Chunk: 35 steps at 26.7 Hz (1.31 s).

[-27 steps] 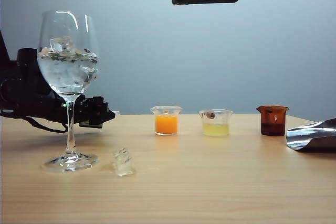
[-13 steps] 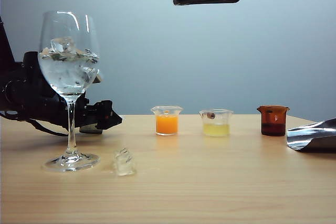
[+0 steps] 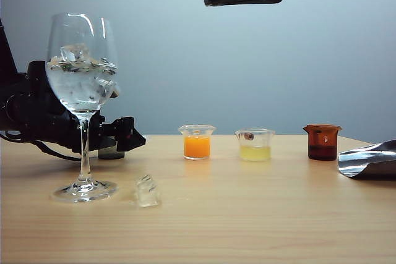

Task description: Pick up the first measuring cup from the left, pour the coconut rum inside into the goblet, and finally put the measuring cup back in its original place.

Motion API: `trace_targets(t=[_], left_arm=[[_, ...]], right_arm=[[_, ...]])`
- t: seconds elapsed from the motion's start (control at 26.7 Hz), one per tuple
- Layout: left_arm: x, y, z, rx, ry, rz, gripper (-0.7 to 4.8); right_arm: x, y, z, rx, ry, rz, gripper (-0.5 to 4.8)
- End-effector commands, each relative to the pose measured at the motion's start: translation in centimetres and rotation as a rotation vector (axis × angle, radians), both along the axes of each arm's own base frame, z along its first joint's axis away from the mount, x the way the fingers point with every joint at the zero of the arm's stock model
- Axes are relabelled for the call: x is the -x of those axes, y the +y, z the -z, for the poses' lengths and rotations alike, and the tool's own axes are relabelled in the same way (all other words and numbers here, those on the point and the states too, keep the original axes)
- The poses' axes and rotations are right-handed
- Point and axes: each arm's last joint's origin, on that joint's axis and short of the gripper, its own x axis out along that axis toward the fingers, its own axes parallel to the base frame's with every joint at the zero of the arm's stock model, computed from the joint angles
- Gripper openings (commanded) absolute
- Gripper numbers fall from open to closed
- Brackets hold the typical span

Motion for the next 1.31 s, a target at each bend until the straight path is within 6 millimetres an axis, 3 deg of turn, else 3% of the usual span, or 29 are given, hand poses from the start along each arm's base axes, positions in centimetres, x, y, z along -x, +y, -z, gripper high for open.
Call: trace_targets(t=[0.04, 0.49, 1.16, 1.2, 1.31], left_arm=[[0.0, 0.0, -0.9, 0.018, 0.017, -0.013, 4.79], [1.8, 0.4, -4.1, -0.028, 0.251, -0.026, 4.79], [5.7, 1.4, -4.6, -0.12, 0.687, -0.048, 4.79], [6.0, 1.4, -4.6, -0.129, 0.713, -0.046, 4.06], [6.8, 1.6, -4.7, -0.17, 0.764, -0.019, 0.63]], right_arm=[[0.1, 0.0, -0.4, -0.019, -0.018, -0.001, -0.09], [0.5, -0.4, -1.2, -0.038, -0.038, -0.001, -0.09], [2.7, -2.6, -3.6, -0.075, -0.077, 0.0, -0.09], [2.8, -2.6, -3.7, -0.077, -0.078, -0.001, -0.09], [3.0, -2.8, -3.9, -0.081, -0.083, -0.001, -0.09]])
